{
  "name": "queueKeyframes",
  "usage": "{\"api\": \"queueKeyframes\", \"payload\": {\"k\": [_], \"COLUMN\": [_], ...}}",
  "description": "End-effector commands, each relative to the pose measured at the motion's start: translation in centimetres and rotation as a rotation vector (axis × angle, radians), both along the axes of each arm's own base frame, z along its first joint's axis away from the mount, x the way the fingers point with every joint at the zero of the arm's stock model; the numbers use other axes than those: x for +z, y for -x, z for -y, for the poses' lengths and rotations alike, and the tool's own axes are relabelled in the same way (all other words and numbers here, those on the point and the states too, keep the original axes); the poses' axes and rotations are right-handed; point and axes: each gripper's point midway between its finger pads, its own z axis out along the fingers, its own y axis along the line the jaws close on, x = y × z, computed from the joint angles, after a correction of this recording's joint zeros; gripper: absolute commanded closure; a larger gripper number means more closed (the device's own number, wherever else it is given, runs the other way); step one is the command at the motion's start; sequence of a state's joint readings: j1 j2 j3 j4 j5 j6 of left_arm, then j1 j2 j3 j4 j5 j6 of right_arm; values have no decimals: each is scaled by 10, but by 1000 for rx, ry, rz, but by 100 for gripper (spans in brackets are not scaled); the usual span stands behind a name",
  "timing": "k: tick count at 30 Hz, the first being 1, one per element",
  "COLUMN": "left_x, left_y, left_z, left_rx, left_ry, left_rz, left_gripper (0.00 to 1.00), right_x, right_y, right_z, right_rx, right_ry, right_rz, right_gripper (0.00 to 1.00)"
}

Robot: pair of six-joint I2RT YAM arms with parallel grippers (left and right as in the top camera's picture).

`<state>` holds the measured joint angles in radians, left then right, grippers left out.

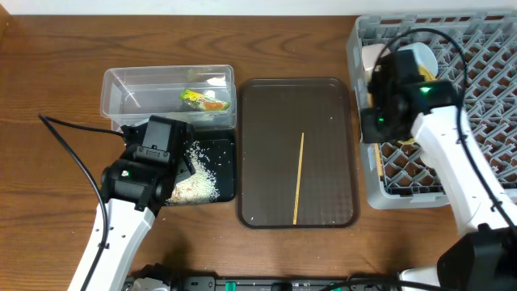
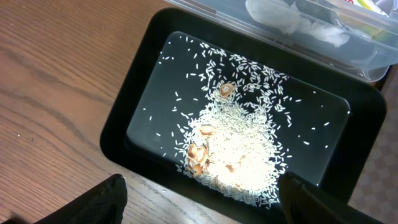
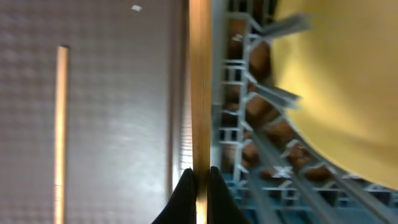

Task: Sort waste into correct bins and load items into the dishwasher rack
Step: 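Carry the chopsticks with the right gripper and insert them into the rack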

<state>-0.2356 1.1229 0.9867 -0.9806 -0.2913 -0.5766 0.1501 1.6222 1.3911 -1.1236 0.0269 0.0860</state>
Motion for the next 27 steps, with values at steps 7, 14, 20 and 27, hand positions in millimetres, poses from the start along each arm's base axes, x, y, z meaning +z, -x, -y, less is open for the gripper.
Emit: {"api": "queueKeyframes", "payload": {"k": [7, 14, 20, 27], "left_x": [6, 6, 6, 6], "left_y": [-3, -3, -3, -3], "left_z": [-2, -2, -2, -2], "left_rx": [17, 17, 17, 17], "left_ry": [-1, -1, -1, -1], "left_rz": [19, 18, 19, 19], "left_gripper": [20, 20, 20, 20], "right_x": [-29, -25, -6, -14], "right_y": [-7, -20, -28, -12], "right_z": [24, 23, -10, -80], "right_rx": [54, 53, 21, 121], "right_ry": [36, 36, -95, -155], "right_rz": [-40, 9, 60, 27], "right_gripper": [90, 69, 69, 66]}}
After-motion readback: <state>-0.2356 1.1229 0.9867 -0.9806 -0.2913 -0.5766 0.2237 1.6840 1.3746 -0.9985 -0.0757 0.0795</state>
